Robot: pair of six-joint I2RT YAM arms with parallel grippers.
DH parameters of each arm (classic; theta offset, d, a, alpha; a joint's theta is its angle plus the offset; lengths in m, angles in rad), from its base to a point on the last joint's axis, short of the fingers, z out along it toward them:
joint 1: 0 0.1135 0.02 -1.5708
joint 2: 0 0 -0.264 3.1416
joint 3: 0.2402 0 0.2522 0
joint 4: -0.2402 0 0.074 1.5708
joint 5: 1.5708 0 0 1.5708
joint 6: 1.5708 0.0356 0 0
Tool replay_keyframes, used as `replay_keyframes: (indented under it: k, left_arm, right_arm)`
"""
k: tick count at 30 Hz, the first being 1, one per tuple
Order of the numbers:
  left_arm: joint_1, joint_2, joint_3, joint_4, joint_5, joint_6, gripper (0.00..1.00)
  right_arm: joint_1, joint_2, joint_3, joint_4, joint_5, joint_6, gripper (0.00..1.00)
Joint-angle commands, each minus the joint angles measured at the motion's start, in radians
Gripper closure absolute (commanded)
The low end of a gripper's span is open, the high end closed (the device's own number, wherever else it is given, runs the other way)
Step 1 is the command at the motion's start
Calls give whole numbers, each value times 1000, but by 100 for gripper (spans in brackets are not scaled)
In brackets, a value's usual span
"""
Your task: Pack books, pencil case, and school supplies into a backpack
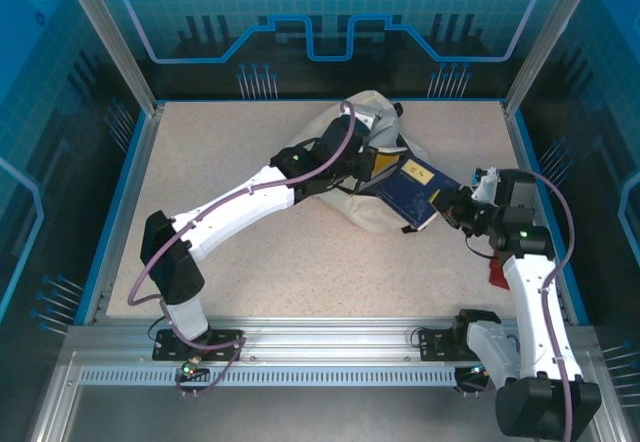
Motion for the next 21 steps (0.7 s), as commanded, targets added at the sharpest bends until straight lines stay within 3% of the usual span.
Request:
replay_keyframes:
  k: [1, 13, 21]
  left_arm:
    - [-5, -86, -10, 100, 54, -18, 100]
    - [-5, -60, -37, 96, 140, -29, 100]
    - [-6, -17, -10, 78, 184, -42, 100]
  right_arm:
    - [27, 25, -21, 140, -36, 73, 100]
    - [116, 205, -81, 409, 9, 281, 100]
    - [168, 303, -148, 735, 55, 437, 100]
